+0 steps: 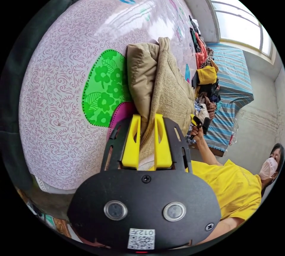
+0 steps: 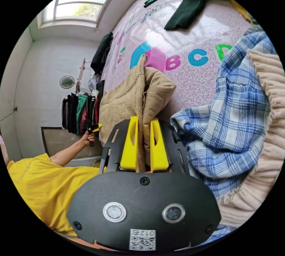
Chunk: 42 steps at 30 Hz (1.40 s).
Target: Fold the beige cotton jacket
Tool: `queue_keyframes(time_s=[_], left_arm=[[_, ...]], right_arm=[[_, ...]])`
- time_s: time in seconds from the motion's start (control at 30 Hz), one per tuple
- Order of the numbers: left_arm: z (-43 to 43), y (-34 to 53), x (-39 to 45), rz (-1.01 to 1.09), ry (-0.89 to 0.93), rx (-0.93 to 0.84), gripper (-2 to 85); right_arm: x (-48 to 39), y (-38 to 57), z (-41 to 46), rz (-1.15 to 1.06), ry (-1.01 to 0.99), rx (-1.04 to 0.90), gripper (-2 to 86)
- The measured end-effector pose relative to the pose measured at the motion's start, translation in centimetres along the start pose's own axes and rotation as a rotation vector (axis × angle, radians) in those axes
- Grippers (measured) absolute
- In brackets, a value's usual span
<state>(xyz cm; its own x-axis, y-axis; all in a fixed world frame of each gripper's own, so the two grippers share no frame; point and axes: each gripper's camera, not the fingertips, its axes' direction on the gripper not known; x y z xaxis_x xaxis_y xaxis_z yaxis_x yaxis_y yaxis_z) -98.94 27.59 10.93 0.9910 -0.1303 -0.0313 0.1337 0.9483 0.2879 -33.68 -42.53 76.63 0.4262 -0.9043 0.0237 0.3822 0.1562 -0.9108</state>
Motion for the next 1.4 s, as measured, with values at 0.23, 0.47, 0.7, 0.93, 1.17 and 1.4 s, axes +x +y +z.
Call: queue_keyframes(time_s=[0.23,0.47,0.7,0.93,1.17,1.4], left_arm=[[-2.6,4.1,6.6,0.070,-0.159,0.092,5.3],[-5.9,8.6,13.0,0.169,-0.148,0.124,5.5],[-15.3,15.2,17.9,0.283,-0.100,0.294,5.8],[-34.3,28.2,17.9,0.316,-0.074,0.693,5.7],[-50.7,40.2,11.0,0.216,-0.051,1.054,5.6],[-54.5,45.0,-0.9,-0.062,0.161,1.139,5.5]], right_arm=[[-7.8,2.7,5.3,-0.220,0.246,0.069,1.8],[-14.0,1.8,11.9,-0.466,0.326,0.004,0.8],[-24.3,0.5,18.2,-0.788,0.356,-0.014,0.5],[-40.6,-1.9,25.9,-1.115,0.187,0.078,0.4],[-57.0,-9.9,43.7,-1.201,-0.084,0.014,0.4],[-66.3,-17.6,70.0,-1.188,-0.004,-0.276,0.6]])
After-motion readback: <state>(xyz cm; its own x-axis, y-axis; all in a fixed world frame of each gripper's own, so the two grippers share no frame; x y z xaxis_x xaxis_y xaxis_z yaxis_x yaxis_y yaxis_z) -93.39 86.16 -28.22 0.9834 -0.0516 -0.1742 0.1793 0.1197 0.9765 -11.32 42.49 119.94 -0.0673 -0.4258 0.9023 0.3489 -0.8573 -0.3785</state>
